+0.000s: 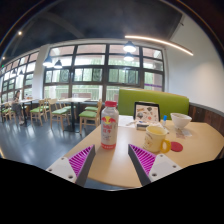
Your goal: Pour water
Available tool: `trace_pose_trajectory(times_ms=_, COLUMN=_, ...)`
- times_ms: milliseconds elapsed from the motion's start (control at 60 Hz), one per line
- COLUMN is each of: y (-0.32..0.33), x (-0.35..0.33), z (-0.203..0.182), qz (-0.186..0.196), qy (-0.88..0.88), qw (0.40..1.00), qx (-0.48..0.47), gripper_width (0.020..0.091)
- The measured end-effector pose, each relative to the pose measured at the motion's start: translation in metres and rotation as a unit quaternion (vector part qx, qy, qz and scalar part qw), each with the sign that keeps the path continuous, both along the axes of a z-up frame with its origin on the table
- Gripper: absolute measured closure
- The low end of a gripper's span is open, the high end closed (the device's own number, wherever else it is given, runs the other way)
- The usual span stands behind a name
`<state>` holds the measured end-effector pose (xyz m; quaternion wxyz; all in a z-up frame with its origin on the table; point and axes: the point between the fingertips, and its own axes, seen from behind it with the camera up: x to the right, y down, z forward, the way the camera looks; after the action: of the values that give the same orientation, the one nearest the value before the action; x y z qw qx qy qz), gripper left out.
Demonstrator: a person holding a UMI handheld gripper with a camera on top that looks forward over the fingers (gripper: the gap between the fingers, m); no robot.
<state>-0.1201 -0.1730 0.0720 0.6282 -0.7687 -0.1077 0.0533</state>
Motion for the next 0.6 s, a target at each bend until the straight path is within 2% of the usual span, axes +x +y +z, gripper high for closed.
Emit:
trace_pose_trajectory(times_ms=117, y=0.058, x=-0.015, z=-0.006, qz=-0.002, qy=0.002, qw=1.0, qx=-0.003, gripper_width=0.0343)
trace_pose_trajectory(times_ms=300, y=0.128, x=-0.038, z=-0.006, qz=-0.035, qy=0.015, qw=0.999, qx=-0.013, gripper_width=0.0328)
trace_pose_trajectory(times_ms=417, y=0.163, x=-0.046, z=0.003, qz=-0.05, qy=0.004, qw=0.999, qx=0.004, gripper_width=0.0343)
trace_pose_trajectory(times_ms=450, y=0.183, x=-0.039, z=0.0, qz=-0.05, qy=-0.005, qw=0.999, qx=0.016, gripper_width=0.0545)
trace_pose_trajectory(times_ms=467, y=0.186, x=-0.039, z=-0.001, qz=-0.052, qy=-0.009, qw=0.998, qx=0.016, gripper_width=0.058)
trace_pose_trajectory(times_ms=517, y=0.182, x=-0.043, z=0.006, qz=-0.064, qy=-0.024, qw=0.997, qx=0.029, gripper_width=0.0619)
trace_pose_trajectory(times_ms=567, y=0.187, x=-0.043, z=0.008, qz=-0.057, qy=-0.044, qw=0.996, qx=0.046, gripper_width=0.0665)
trace_pose_trajectory(times_ms=600, y=0.187, x=-0.043, z=0.006, qz=-0.055, qy=-0.05, qw=0.996, qx=0.044, gripper_width=0.0642)
